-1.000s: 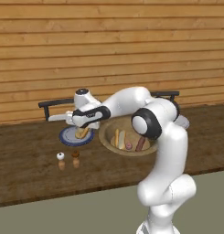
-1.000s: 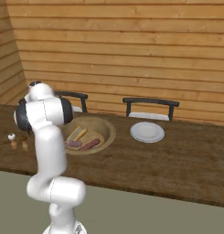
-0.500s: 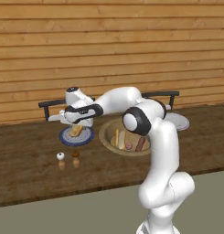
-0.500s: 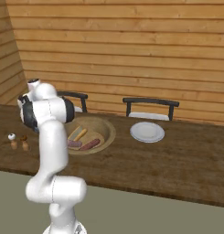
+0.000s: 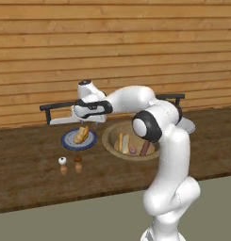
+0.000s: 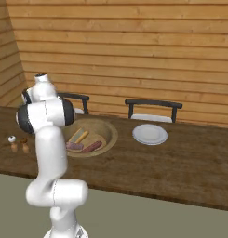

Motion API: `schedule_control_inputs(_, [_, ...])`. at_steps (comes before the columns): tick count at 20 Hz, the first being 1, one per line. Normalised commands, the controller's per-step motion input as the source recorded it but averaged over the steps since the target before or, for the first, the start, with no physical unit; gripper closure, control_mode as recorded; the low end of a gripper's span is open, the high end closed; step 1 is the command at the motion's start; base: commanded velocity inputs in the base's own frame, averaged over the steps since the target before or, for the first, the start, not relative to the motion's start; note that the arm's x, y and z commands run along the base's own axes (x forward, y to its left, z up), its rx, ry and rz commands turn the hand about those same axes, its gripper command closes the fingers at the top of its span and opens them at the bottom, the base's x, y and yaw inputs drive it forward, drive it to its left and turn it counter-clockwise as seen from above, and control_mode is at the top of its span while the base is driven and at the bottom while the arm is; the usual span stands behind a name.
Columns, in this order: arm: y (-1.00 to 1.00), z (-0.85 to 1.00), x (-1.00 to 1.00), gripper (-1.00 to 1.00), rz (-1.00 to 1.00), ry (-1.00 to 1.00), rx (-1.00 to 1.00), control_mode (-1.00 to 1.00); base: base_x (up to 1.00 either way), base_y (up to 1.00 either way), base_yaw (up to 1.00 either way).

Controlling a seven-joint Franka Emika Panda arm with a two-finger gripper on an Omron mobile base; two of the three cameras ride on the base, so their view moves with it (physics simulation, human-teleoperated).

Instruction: Place one bun and one sausage from the bowl on each plate.

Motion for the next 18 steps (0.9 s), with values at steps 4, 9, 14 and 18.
schedule_control_inputs(4, [-1.00,0.65,-1.00,-1.00,-0.05,0.00,0.09,-1.00,0.00,0.00,0.00])
schedule_control_inputs(9, [-1.00,0.20,-1.00,-1.00,-0.01,0.03,0.03,-1.00,0.00,0.00,0.00])
schedule_control_inputs(14, [-1.00,-0.01,-1.00,-1.00,-0.03,0.18,0.02,-1.00,0.00,0.00,0.00])
schedule_control_inputs(18, [-0.42,-0.39,-0.46,-1.00,0.00,0.34,-0.01,-1.00,0.00,0.00,0.00])
